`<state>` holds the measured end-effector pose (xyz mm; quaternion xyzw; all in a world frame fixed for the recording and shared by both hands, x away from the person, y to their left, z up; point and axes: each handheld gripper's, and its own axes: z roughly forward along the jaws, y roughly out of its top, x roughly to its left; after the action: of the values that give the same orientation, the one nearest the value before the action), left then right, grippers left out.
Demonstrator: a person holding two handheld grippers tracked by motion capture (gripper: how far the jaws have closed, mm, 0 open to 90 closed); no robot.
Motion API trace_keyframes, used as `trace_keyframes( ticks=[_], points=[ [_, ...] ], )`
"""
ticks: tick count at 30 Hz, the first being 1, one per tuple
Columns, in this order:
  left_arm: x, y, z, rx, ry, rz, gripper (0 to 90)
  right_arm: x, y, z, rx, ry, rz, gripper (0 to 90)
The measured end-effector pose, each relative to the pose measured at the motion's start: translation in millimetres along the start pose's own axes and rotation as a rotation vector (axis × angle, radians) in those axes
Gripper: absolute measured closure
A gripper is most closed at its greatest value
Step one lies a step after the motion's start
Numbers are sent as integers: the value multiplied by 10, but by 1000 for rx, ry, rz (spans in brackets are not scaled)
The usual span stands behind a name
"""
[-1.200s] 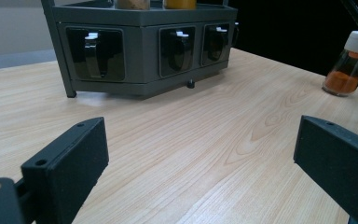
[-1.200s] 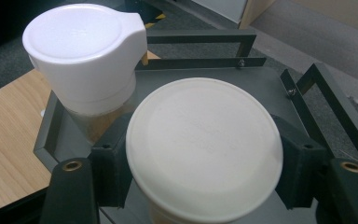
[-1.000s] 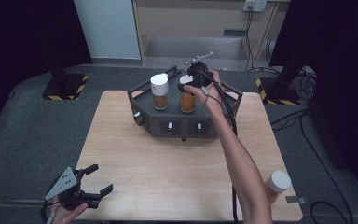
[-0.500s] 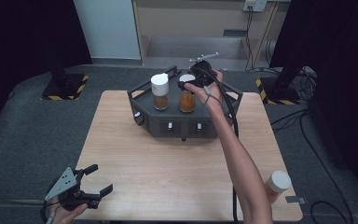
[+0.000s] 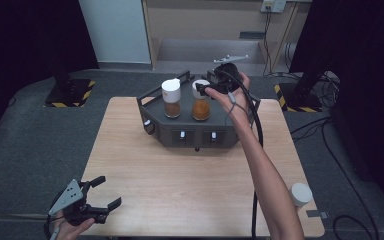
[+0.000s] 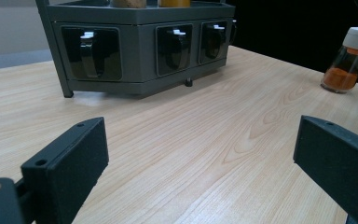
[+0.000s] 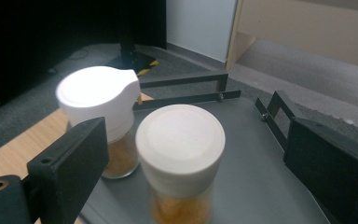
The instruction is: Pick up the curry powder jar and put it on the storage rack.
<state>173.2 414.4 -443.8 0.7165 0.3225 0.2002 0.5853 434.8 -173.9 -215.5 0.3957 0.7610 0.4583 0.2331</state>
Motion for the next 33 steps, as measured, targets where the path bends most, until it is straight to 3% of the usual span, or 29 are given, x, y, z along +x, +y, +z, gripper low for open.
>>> trace_keyframes(
  ticks=[8,12,14,19,24,28,33],
  points=[
    [-1,1,-1,-2,-3,2,18,58,-156,-372,-73,41,-28,72],
    [-9,7,0,-1,-6,5,19,87,-368,-534,-123,89,15,74],
    [-12,7,3,-1,-6,5,19,102,-422,-592,-119,102,21,73],
    [-17,13,12,0,-12,11,19,153,-591,-782,-121,113,-75,16],
    [-19,17,18,2,-13,12,19,217,-722,-931,-141,100,-74,19],
    [-18,15,15,0,-14,12,19,143,-880,-1052,-161,165,-87,27],
    [-19,18,17,2,-14,13,19,125,-1075,-1207,-192,193,-85,28]
  ],
)
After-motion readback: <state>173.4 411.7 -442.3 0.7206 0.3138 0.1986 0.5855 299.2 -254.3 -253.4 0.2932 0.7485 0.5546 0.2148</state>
